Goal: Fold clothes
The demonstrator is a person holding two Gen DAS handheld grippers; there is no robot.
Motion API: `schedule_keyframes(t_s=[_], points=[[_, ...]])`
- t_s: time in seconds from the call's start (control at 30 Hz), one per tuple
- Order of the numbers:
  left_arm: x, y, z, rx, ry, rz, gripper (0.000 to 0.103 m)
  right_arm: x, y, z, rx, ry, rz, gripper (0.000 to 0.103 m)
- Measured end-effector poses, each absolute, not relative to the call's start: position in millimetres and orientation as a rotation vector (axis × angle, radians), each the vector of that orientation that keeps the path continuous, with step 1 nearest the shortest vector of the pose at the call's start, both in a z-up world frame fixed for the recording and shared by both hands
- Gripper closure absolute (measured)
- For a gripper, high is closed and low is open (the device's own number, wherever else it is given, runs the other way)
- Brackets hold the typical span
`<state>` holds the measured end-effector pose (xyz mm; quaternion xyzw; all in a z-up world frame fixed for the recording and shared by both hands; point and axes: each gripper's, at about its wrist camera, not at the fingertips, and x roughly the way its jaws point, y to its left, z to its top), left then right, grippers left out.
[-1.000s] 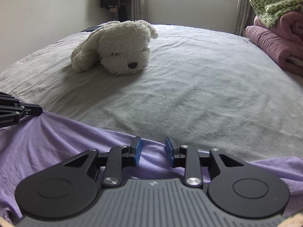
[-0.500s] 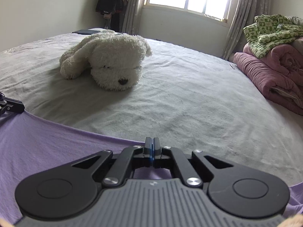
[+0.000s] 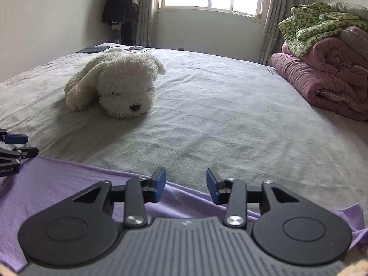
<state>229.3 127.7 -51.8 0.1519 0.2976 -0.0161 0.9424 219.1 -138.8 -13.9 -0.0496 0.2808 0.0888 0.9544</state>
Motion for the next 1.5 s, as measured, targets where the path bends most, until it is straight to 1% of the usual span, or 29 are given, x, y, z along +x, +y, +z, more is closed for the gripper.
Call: schedule_keyframes(t_s=[0.03, 0.07, 0.2, 0.27, 0.3, 0.4, 0.47, 0.5, 0.53, 0.67, 0.83, 1.13, 1.4, 1.47, 1.5], points=[[230.1, 128.6, -51.6, 0.308, 0.607, -0.018, 0.045, 214.6, -148.0, -8.3, -0.066, 0.583, 0.165, 0.058], [231.0, 129.6, -51.7, 0.306, 0.607, -0.005, 0.042, 210.0, -157.7, -3.9, -0.031, 0.592, 0.147, 0.058], [232.5, 130.4, -53.3, 0.305, 0.602, 0.007, 0.04, 196.6, -191.4, 0.8, 0.049, 0.597, 0.042, 0.057], [233.2, 130.5, -54.3, 0.307, 0.599, 0.012, 0.035, 192.4, -211.5, -2.1, 0.131, 0.605, -0.002, 0.057], [233.8, 130.9, -55.0, 0.306, 0.597, 0.02, 0.031, 189.0, -220.8, -4.2, 0.184, 0.607, -0.009, 0.057], [235.7, 135.0, -55.6, 0.272, 0.6, 0.022, 0.03, 175.3, -242.9, -15.8, 0.309, 0.596, -0.002, 0.057], [237.9, 137.1, -55.9, 0.251, 0.606, 0.037, 0.025, 178.7, -250.7, -19.5, 0.308, 0.636, 0.006, 0.057], [238.9, 137.8, -55.8, 0.243, 0.609, 0.044, 0.021, 178.5, -255.5, -18.8, 0.315, 0.633, -0.013, 0.057], [239.5, 137.6, -55.2, 0.241, 0.613, 0.05, 0.02, 176.1, -260.9, -17.5, 0.321, 0.616, -0.018, 0.057], [237.9, 130.1, -51.1, 0.269, 0.628, 0.084, 0.02, 165.3, -292.9, -13.4, 0.406, 0.587, -0.019, 0.057], [238.4, 106.2, -35.6, 0.294, 0.701, 0.076, 0.02, 154.9, -324.4, -15.0, 0.522, 0.556, -0.063, 0.057], [231.6, 13.3, 9.2, 0.249, 0.691, -0.169, 0.02, 147.8, -341.4, -16.6, 0.562, 0.516, -0.09, 0.057], [242.9, -62.6, 6.6, 0.142, 0.686, -0.326, 0.02, 153.7, -342.2, -26.9, 0.521, 0.553, -0.148, 0.057], [243.0, -79.0, 2.0, 0.122, 0.67, -0.357, 0.021, 155.0, -339.8, -28.0, 0.507, 0.56, -0.147, 0.056], [242.0, -86.5, -0.9, 0.114, 0.657, -0.373, 0.024, 155.4, -338.6, -28.1, 0.498, 0.562, -0.152, 0.057]])
